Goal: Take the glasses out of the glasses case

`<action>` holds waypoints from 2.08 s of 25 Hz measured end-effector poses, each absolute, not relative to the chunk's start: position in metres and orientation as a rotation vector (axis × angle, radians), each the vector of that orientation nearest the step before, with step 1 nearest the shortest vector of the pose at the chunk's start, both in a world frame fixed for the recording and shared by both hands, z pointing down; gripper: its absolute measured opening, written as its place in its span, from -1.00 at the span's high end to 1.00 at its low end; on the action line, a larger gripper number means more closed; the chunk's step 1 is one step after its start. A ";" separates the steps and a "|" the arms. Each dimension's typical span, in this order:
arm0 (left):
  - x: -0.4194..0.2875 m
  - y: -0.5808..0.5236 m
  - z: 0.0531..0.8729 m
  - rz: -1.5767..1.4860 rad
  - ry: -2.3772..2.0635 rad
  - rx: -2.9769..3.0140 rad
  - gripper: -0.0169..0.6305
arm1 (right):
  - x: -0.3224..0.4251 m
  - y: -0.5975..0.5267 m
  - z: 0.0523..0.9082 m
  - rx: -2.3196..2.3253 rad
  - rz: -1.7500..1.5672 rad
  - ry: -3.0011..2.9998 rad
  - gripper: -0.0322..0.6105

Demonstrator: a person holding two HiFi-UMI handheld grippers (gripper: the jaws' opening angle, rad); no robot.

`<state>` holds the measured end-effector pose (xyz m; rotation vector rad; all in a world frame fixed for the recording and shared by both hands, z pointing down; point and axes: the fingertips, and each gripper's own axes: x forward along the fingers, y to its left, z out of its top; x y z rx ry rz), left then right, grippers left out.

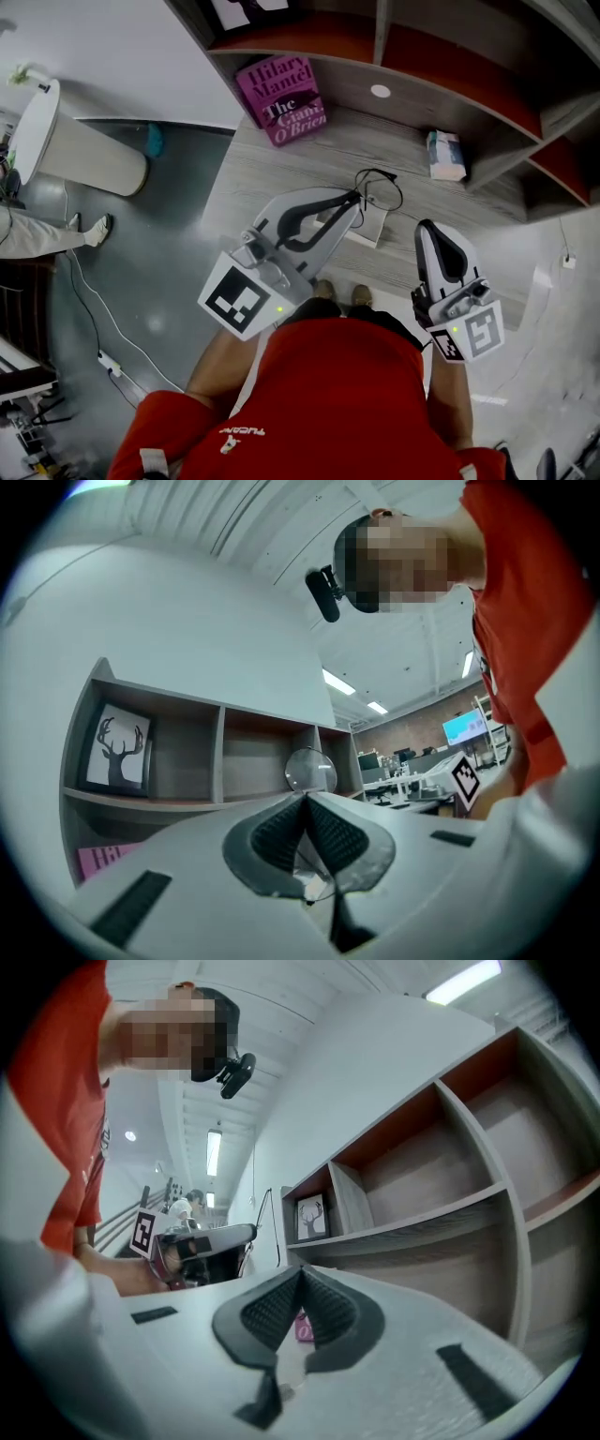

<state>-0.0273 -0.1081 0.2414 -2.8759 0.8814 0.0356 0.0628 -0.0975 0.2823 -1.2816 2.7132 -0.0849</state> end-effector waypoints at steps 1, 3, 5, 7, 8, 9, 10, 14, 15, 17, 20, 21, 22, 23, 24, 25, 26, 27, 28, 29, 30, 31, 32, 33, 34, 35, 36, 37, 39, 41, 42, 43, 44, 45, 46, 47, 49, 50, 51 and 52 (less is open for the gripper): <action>-0.027 -0.105 0.238 0.053 0.873 -2.878 0.91 | 0.060 -0.096 0.282 -1.250 -0.119 2.711 0.88; -0.026 -0.100 0.231 0.080 0.854 -2.882 0.91 | 0.055 -0.095 0.286 -1.178 -0.215 2.700 0.88; -0.024 -0.097 0.228 0.088 0.830 -2.882 0.91 | 0.050 -0.095 0.293 -1.097 -0.332 2.686 0.72; -0.022 -0.095 0.227 0.084 0.805 -2.886 0.91 | 0.045 -0.097 0.299 -1.015 -0.438 2.673 0.63; -0.022 -0.094 0.226 0.083 0.794 -2.890 0.91 | 0.041 -0.099 0.302 -0.970 -0.491 2.665 0.59; -0.021 -0.094 0.226 0.084 0.786 -2.897 0.91 | 0.038 -0.100 0.305 -0.918 -0.549 2.654 0.55; -0.020 -0.093 0.226 0.085 0.778 -2.904 0.91 | 0.035 -0.101 0.308 -0.863 -0.610 2.639 0.51; -0.016 -0.091 0.227 0.074 0.741 -2.930 0.91 | 0.024 -0.108 0.317 -0.650 -0.835 2.540 0.38; -0.015 -0.090 0.228 0.067 0.733 -2.935 0.91 | 0.022 -0.109 0.317 -0.606 -0.872 2.513 0.35; -0.014 -0.089 0.230 0.059 0.718 -2.949 0.91 | 0.018 -0.110 0.316 -0.532 -0.926 2.469 0.28; -0.013 -0.087 0.231 0.066 0.695 -2.975 0.91 | 0.012 -0.111 0.312 -0.450 -0.976 2.413 0.17; -0.012 -0.086 0.232 0.064 0.683 -2.984 0.91 | 0.011 -0.111 0.311 -0.432 -0.986 2.394 0.15; -0.011 -0.085 0.233 0.059 0.669 -2.992 0.91 | 0.011 -0.112 0.310 -0.422 -0.993 2.377 0.15; -0.009 -0.083 0.234 0.053 0.656 -3.000 0.91 | 0.012 -0.113 0.309 -0.418 -0.995 2.364 0.15; -0.008 -0.082 0.235 0.046 0.645 -3.007 0.91 | 0.013 -0.114 0.308 -0.417 -0.992 2.358 0.16; -0.007 -0.082 0.236 0.036 0.638 -3.012 0.91 | 0.014 -0.114 0.306 -0.419 -0.984 2.357 0.16; -0.005 -0.081 0.238 0.026 0.636 -3.018 0.91 | 0.014 -0.113 0.304 -0.422 -0.973 2.361 0.16; -0.004 -0.081 0.239 0.015 0.635 -3.023 0.91 | 0.014 -0.113 0.303 -0.427 -0.959 2.369 0.17; -0.003 -0.081 0.241 0.005 0.636 -3.028 0.91 | 0.014 -0.113 0.301 -0.434 -0.943 2.376 0.18; -0.002 -0.082 0.243 -0.004 0.637 -3.033 0.91 | 0.014 -0.113 0.299 -0.440 -0.927 2.384 0.20; -0.001 -0.082 0.244 -0.010 0.638 -3.038 0.91 | 0.014 -0.112 0.298 -0.448 -0.910 2.391 0.22; -0.001 -0.082 0.246 -0.015 0.637 -3.042 0.91 | 0.013 -0.112 0.297 -0.455 -0.894 2.401 0.24; 0.000 -0.082 0.246 -0.019 0.634 -3.046 0.91 | 0.012 -0.112 0.295 -0.462 -0.877 2.412 0.25; 0.000 -0.082 0.247 -0.022 0.631 -3.049 0.91 | 0.010 -0.112 0.294 -0.468 -0.862 2.426 0.28; 0.001 -0.082 0.247 -0.025 0.626 -3.049 0.91 | 0.007 -0.112 0.293 -0.470 -0.850 2.440 0.31; 0.001 -0.081 0.247 -0.031 0.621 -3.043 0.91 | 0.005 -0.112 0.293 -0.469 -0.844 2.453 0.32; 0.002 -0.080 0.247 -0.045 0.614 -3.028 0.91 | 0.003 -0.112 0.292 -0.466 -0.843 2.462 0.33; 0.002 -0.080 0.247 -0.067 0.607 -3.006 0.91 | 0.001 -0.111 0.292 -0.463 -0.844 2.468 0.33; 0.002 -0.079 0.249 -0.118 0.590 -2.955 0.91 | 0.000 -0.110 0.291 -0.463 -0.845 2.470 0.34; -0.001 -0.080 0.250 -0.155 0.589 -2.914 0.91 | 0.000 -0.109 0.292 -0.474 -0.845 2.468 0.34; -0.002 -0.081 0.250 -0.164 0.597 -2.899 0.91 | 0.000 -0.109 0.294 -0.483 -0.847 2.467 0.34; -0.003 -0.082 0.250 -0.169 0.611 -2.885 0.91 | 0.001 -0.109 0.295 -0.492 -0.853 2.467 0.34; -0.004 -0.083 0.250 -0.174 0.625 -2.870 0.91 | 0.001 -0.109 0.297 -0.499 -0.862 2.465 0.34; -0.005 -0.083 0.250 -0.181 0.634 -2.854 0.91 | 0.002 -0.109 0.300 -0.506 -0.874 2.462 0.34; -0.006 -0.083 0.249 -0.186 0.638 -2.842 0.91 | 0.002 -0.109 0.302 -0.510 -0.891 2.457 0.34; -0.007 -0.083 0.249 -0.184 0.640 -2.840 0.91 | 0.002 -0.110 0.304 -0.510 -0.912 2.449 0.33; -0.008 -0.082 0.246 -0.151 0.643 -2.855 0.91 | 0.002 -0.111 0.309 -0.492 -0.975 2.411 0.28; -0.008 -0.081 0.245 -0.127 0.640 -2.865 0.91 | 0.002 -0.113 0.311 -0.473 -1.012 2.382 0.24; -0.008 -0.081 0.243 -0.105 0.633 -2.874 0.91 | 0.002 -0.114 0.313 -0.454 -1.047 2.351 0.21; -0.008 -0.080 0.242 -0.087 0.623 -2.882 0.91 | 0.002 -0.115 0.313 -0.437 -1.074 2.322 0.19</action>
